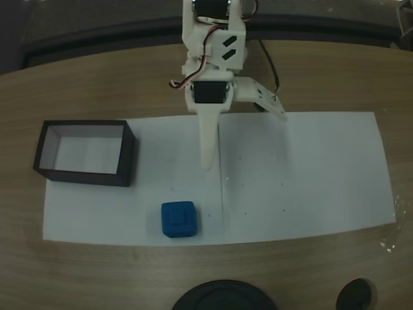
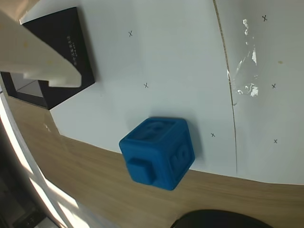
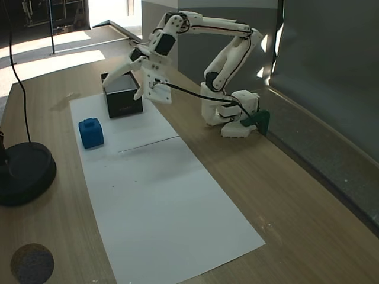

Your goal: Grab a blue square and put it in the box.

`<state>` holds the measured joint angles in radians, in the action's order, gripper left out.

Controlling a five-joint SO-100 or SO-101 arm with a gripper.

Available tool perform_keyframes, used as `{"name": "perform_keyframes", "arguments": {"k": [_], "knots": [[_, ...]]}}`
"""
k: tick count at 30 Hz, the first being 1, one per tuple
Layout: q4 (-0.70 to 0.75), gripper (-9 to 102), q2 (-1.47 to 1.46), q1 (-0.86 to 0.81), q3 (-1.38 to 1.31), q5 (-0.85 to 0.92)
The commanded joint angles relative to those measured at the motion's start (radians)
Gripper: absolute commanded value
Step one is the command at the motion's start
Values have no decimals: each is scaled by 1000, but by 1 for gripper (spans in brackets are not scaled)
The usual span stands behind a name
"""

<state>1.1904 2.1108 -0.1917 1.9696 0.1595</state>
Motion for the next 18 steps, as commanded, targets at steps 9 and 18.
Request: {"name": "perform_keyframes", "arguments": {"k": [9,18], "knots": [[265,37,-653,-71,-723,-29],[279,37,-876,-66,-908,-26]]}}
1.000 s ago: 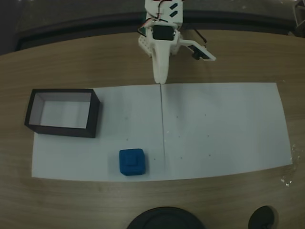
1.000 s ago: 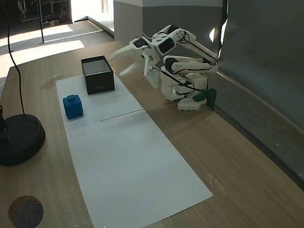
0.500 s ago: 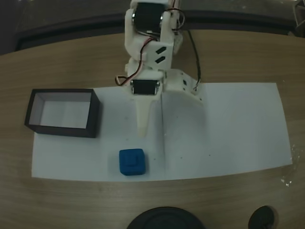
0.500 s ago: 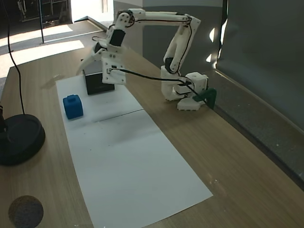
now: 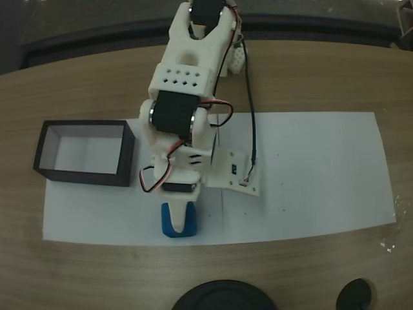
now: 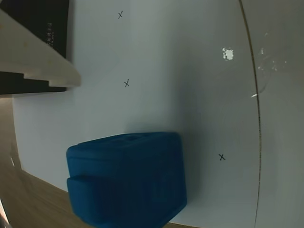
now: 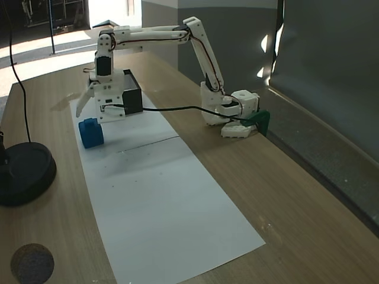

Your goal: Grab a blue square and put it in the box.

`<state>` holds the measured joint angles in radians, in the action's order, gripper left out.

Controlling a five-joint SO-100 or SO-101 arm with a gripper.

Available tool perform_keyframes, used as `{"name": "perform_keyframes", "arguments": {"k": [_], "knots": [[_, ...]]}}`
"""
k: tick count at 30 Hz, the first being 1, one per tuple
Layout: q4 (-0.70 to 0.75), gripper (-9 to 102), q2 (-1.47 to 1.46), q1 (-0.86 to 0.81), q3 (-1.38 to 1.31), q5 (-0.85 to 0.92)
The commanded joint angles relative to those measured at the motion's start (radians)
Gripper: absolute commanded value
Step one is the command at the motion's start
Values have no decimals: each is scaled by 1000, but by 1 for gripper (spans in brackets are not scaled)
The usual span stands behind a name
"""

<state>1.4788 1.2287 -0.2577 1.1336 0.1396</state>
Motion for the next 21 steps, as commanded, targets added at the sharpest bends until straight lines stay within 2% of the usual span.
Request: {"name": "perform_keyframes", "arguments": {"k": [1,15,21], "knots": [[-11,37,-14,0,-80,-5],[-14,35,-268,-5,-296,0],[-8,6,-368,-18,-405,-8]]}}
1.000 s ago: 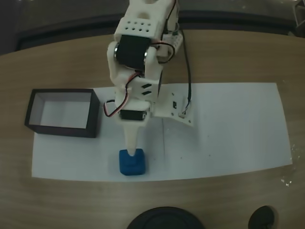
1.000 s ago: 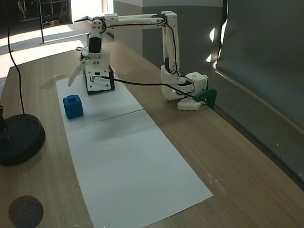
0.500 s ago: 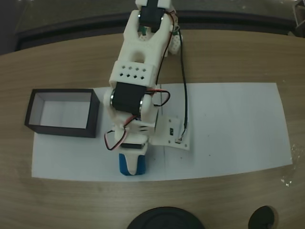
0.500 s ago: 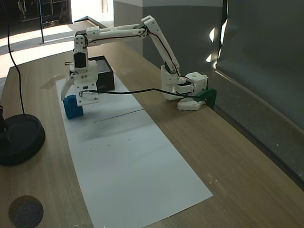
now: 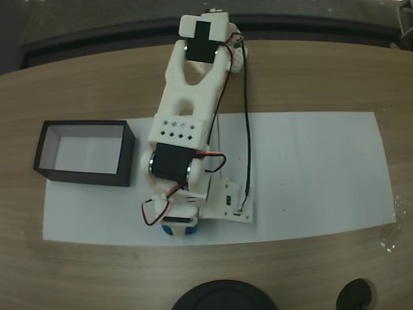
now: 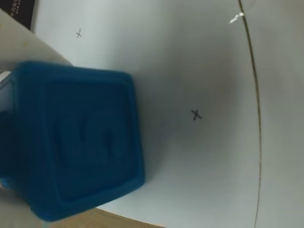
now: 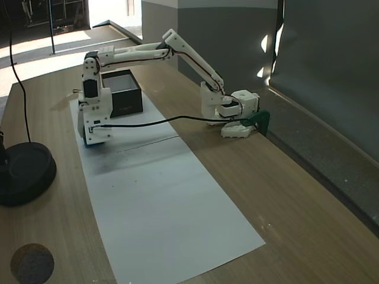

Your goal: Grab a blue square and put it in the box.

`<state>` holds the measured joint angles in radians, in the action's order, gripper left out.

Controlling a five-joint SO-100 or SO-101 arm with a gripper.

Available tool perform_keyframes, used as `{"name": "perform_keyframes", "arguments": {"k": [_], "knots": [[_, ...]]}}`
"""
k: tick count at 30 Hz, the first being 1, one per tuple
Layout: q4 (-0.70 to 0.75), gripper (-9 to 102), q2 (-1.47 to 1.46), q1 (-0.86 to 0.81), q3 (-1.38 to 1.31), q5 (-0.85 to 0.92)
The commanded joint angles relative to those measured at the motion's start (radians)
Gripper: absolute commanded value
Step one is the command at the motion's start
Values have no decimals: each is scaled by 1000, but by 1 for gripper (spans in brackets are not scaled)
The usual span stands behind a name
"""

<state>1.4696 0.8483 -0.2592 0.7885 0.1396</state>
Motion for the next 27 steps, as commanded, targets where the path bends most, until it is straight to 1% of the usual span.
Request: {"name": "perform_keyframes", "arguments": {"k": [1,5,8,9,12,14,19,22,27], "knots": [[9,6,9,-18,-84,-9],[132,9,58,-31,-275,-6],[250,9,153,-81,-495,0],[262,9,193,-117,-551,2],[252,9,308,-282,-626,17],[235,9,360,-399,-617,60],[183,9,298,-650,-615,92],[175,9,199,-712,-617,103],[187,9,26,-724,-617,114]]}}
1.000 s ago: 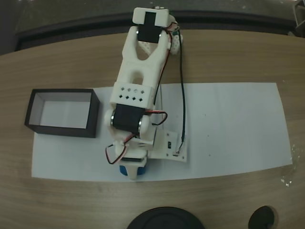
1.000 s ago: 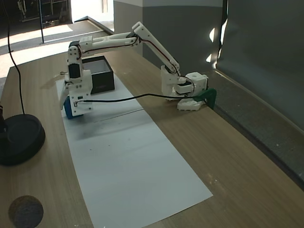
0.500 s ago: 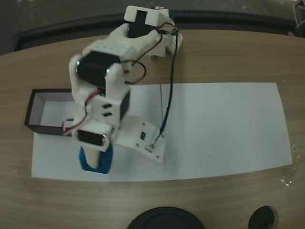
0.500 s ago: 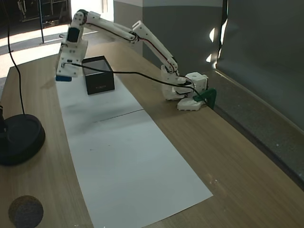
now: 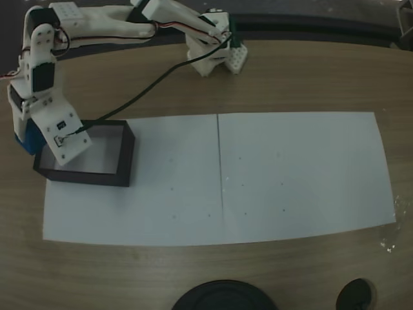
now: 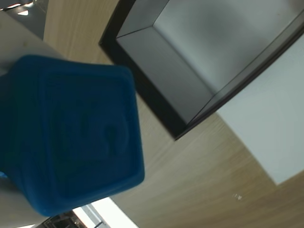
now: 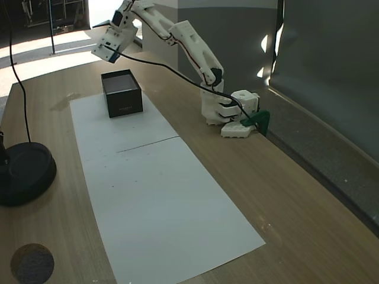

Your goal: Grab a blue square and put it in the box.

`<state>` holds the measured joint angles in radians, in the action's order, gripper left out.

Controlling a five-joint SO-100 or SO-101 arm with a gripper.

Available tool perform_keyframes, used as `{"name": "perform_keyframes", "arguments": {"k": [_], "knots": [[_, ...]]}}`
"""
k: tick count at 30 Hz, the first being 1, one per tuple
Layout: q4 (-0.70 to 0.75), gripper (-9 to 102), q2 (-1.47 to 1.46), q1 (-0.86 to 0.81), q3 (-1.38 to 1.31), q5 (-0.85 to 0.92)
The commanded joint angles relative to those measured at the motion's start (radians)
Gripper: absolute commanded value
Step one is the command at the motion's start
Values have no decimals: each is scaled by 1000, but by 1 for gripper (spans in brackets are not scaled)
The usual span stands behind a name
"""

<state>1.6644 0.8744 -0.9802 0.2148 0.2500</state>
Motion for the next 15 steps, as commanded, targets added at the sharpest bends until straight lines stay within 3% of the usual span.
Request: {"name": "perform_keyframes", "arguments": {"k": [1,15], "knots": [[-5,9,-28,-3,-43,0],[9,12,-221,5,-54,-17]]}}
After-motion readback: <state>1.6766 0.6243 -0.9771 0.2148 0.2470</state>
